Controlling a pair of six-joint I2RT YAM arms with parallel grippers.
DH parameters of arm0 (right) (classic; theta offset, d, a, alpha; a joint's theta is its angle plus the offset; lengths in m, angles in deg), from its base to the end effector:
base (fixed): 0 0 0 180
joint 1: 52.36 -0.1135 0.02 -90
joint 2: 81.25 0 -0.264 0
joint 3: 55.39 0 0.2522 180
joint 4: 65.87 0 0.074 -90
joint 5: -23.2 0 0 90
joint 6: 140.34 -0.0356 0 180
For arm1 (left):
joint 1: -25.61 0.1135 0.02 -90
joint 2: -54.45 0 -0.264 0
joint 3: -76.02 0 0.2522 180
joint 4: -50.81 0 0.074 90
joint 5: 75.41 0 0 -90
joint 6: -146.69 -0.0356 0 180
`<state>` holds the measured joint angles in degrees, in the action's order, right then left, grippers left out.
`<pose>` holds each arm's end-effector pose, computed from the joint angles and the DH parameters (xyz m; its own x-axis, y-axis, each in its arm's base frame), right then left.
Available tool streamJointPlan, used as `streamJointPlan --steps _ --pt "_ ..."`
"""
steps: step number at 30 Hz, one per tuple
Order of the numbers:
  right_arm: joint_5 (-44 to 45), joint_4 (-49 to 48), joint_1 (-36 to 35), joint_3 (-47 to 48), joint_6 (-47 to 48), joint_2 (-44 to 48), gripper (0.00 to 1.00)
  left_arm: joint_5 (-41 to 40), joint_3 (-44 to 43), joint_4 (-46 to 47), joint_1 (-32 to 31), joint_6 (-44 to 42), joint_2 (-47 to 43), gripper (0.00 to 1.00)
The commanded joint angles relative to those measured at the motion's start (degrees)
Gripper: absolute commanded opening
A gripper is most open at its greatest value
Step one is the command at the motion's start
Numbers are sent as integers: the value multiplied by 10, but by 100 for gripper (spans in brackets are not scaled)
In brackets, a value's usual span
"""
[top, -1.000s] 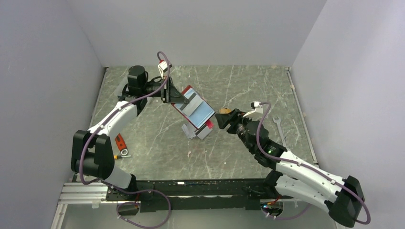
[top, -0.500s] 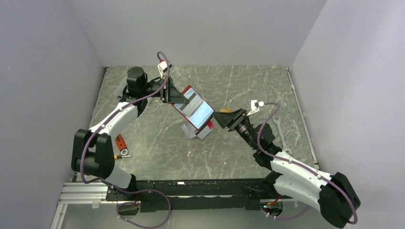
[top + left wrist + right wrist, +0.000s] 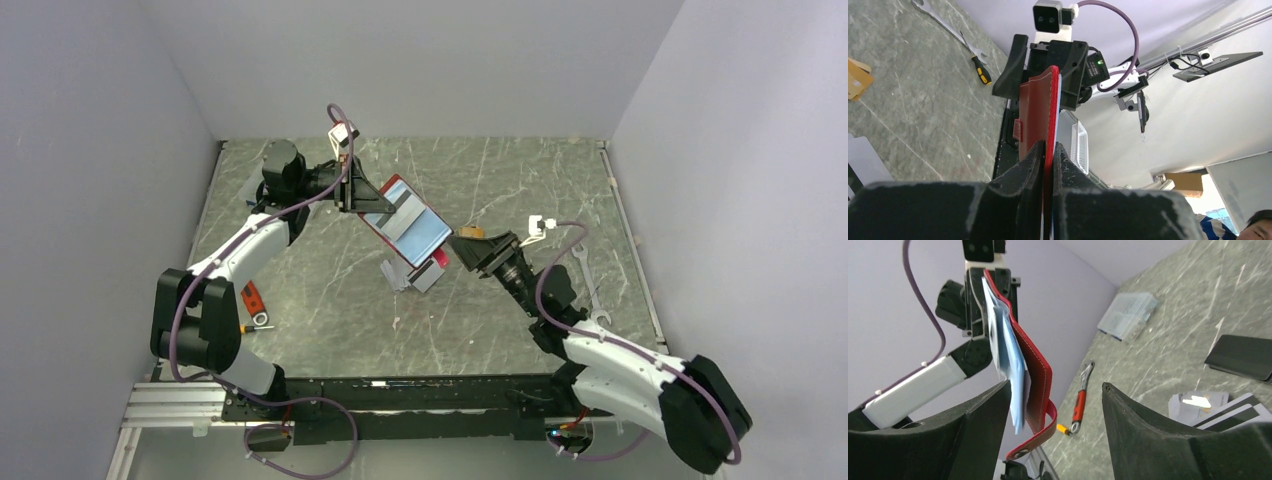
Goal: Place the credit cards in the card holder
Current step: Place the card holder at the center of the board.
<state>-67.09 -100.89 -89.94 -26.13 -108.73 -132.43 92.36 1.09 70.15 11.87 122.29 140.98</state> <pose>0.1546 0.1192 0.2499 -0.4286 0.7448 -0.5115 -0.4747 0.2961 0.8289 0.3141 -0.1126 0.3373 -0.8484 0.0089 -0.5292 0.5285 -0.0391 -0.8480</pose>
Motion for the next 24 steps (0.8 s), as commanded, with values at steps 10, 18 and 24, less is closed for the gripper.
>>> streamJointPlan --steps 10,18,24 --pt "-97 -226 1 70 -47 -147 58 9 3 -12 0 -28 -6 0" --pt "-126 -144 5 100 -75 -170 0 4 -28 -207 0 -196 -9 14" --pt "-179 137 38 128 -6 -91 0 -68 -129 -703 0 -652 40 99"
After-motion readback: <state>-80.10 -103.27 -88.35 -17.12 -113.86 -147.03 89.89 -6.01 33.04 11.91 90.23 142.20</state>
